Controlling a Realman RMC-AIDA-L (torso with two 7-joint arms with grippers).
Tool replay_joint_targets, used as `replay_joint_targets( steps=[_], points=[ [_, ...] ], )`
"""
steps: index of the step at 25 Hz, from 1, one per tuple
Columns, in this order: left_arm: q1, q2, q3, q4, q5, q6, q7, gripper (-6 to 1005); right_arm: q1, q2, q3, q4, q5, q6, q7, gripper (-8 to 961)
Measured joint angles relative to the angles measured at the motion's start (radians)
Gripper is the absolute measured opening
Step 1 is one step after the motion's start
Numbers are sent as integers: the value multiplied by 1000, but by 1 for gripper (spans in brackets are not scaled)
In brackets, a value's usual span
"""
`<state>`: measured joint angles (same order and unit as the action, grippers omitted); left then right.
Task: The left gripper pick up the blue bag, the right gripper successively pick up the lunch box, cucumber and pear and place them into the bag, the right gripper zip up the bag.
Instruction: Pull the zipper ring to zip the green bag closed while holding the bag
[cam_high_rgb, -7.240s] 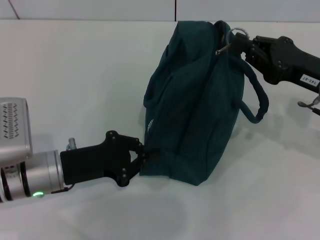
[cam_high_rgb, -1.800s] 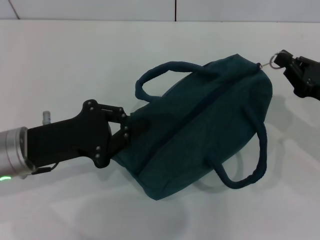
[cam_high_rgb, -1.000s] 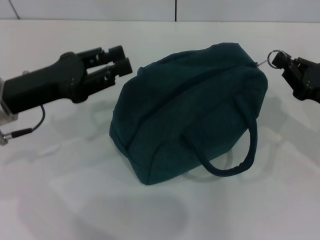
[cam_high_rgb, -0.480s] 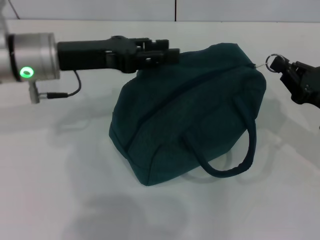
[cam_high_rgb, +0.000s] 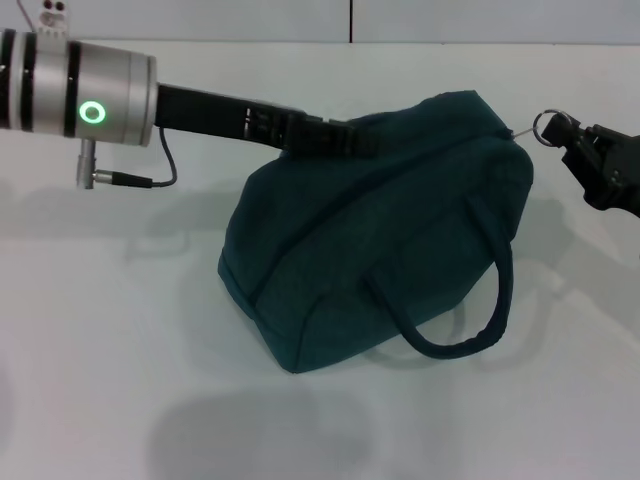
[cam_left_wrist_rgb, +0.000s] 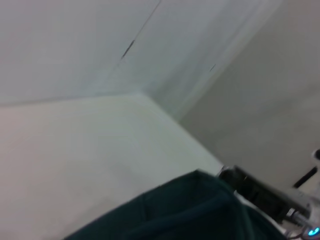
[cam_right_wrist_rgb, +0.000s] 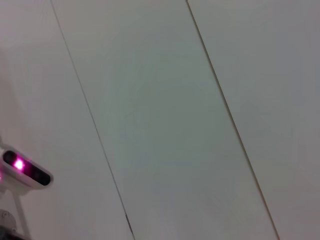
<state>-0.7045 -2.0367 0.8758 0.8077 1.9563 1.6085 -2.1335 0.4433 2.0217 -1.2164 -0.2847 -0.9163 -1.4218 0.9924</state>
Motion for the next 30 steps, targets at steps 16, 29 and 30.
replay_joint_targets(
  steps=[16,29,30],
  points=[
    [-4,-18,-6,2,35,-18,6,379,-1,1,8,21,1,-11,0,9],
    [9,4,-6,-4,-61,74,18,55,-15,-4,12,44,23,7,-37,9],
    [9,5,-6,-4,-62,77,18,52,-15,-4,12,48,23,12,-43,9]
  ],
)
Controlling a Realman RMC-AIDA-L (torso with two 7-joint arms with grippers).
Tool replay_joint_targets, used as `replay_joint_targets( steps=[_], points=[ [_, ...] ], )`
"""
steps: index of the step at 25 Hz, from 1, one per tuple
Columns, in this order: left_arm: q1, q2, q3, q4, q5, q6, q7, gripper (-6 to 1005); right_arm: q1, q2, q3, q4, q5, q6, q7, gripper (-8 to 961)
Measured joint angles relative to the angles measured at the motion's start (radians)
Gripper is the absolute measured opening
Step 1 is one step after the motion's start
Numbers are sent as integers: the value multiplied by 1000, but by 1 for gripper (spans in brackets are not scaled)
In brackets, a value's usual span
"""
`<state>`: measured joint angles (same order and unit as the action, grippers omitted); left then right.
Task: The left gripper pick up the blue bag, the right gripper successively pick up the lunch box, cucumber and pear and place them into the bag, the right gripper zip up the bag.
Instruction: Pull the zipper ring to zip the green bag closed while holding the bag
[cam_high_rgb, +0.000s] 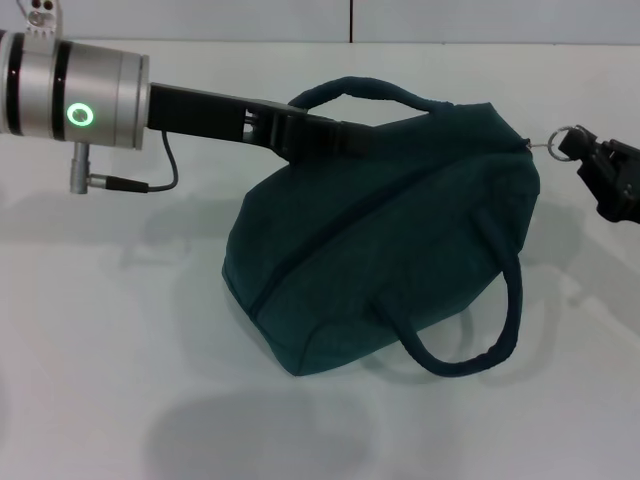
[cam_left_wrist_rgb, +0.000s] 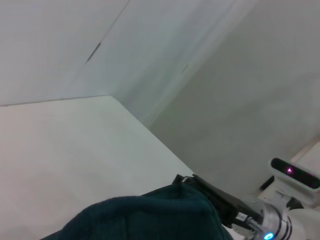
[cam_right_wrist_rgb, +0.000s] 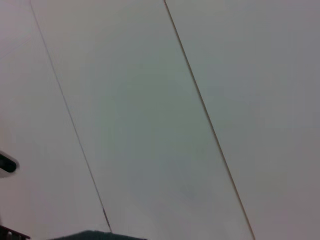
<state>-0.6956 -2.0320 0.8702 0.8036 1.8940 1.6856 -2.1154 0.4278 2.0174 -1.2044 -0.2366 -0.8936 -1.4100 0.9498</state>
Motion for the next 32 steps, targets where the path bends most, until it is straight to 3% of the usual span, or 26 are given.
replay_joint_targets(
  steps=[18,32],
  points=[
    [13,6,-1,1,-3,39,-4,39,7,6,-13,30,1,101,-23,9],
    [13,4,-2,-3,-3,41,-1,41,7,1,-19,29,-3,87,65,85]
  ],
)
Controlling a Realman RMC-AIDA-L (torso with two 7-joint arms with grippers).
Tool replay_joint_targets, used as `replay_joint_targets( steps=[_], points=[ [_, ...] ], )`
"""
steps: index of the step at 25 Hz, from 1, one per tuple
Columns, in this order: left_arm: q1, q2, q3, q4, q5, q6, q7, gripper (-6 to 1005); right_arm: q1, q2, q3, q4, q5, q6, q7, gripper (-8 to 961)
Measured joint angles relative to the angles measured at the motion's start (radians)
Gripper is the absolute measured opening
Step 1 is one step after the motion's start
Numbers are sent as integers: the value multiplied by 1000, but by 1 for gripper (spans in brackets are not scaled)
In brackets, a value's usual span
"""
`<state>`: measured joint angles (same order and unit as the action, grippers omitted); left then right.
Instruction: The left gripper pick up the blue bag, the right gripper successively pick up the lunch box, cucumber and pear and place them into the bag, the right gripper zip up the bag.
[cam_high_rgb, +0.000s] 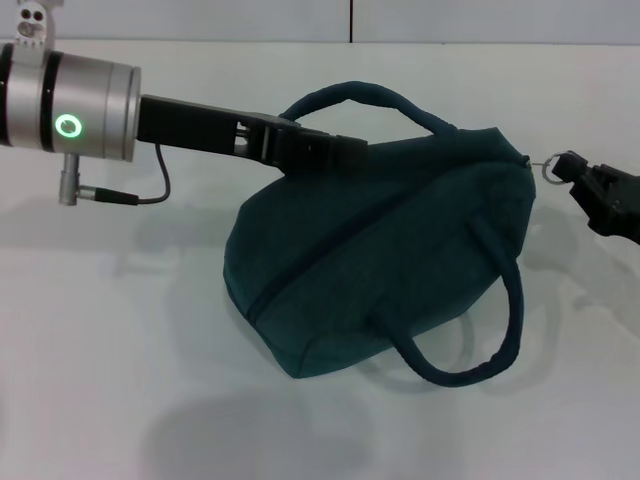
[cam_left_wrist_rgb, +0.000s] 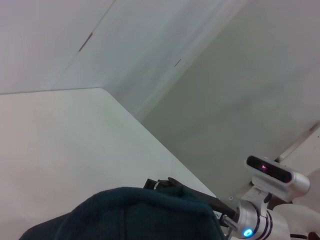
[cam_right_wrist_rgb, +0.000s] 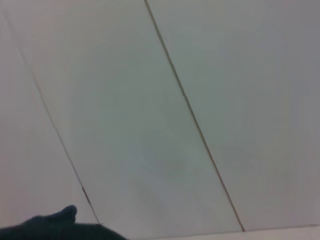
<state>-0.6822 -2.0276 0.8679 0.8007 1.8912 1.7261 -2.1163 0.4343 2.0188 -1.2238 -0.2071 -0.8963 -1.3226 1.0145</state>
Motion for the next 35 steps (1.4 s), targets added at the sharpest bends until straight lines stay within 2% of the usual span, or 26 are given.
replay_joint_targets(
  steps=[8,16,21,23,27,30,33,35],
  points=[
    [9,0,0,0,0,0,-3,43,-8,-10,-3,-9,-2,-9,76,129],
    [2,2,0,0,0,0,-1,44,-3,-32,-7,-12,-37,-8,188,172],
    [1,1,0,3,0,-1,0,45,4,-61,-7,-15,-97,-72,315,395],
    [0,1,0,3,0,-2,0,45,4,-74,-2,-15,-104,-102,337,630],
    [0,0,0,1,0,-3,1,45,-3,-86,1,-15,-100,-114,361,659],
    [0,-2,0,0,-4,-3,4,46,-6,-87,4,-15,-100,-129,353,673],
    [10,-5,0,0,-46,0,40,46,-15,-81,28,-23,-98,-155,321,672],
    [24,-7,1,0,-86,2,72,47,-29,-69,65,-33,-97,-189,272,671]
  ],
)
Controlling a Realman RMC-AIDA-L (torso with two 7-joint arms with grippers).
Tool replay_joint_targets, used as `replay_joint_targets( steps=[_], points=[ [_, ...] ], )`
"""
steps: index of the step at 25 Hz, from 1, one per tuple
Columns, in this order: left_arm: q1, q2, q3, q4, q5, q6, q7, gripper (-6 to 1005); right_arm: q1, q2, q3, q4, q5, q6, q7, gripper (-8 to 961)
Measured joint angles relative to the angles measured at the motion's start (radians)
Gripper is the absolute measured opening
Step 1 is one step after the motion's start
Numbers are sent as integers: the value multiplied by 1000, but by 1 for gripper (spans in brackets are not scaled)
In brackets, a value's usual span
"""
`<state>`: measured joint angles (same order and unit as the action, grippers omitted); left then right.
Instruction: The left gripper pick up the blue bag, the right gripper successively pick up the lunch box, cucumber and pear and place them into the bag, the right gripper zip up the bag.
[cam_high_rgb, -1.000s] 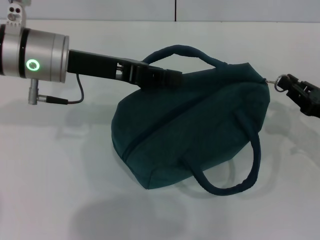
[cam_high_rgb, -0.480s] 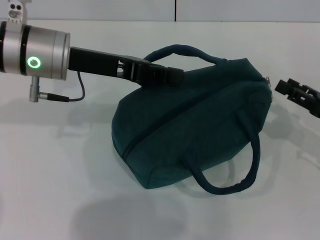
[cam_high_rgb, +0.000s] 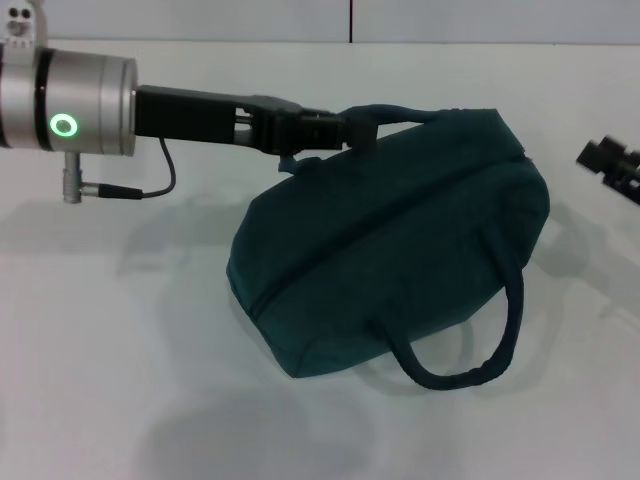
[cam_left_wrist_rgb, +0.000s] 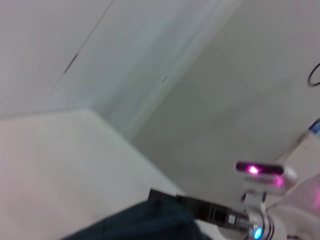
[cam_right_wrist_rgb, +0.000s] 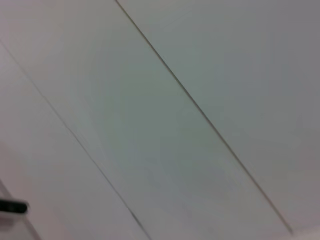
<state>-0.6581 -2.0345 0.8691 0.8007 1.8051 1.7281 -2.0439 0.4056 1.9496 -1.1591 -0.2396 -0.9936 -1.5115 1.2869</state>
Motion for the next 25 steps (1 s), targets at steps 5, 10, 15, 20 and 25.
replay_joint_targets(
  steps=[5,10,15,20,25],
  points=[
    [44,-5,0,-1,-113,23,121,162,-41,44,99,-37,0,-133,-171,668],
    [141,-44,2,-6,-233,58,420,327,-40,56,94,-67,-10,-247,-246,666],
    [169,-50,16,-111,-228,119,641,553,-17,43,71,-135,-112,-364,-245,665],
    [193,-45,19,-163,-226,122,731,622,11,10,70,-215,-261,-422,-142,663],
    [208,-44,19,-161,-225,126,754,621,58,-27,70,-227,-364,-466,-55,662]
  ],
)
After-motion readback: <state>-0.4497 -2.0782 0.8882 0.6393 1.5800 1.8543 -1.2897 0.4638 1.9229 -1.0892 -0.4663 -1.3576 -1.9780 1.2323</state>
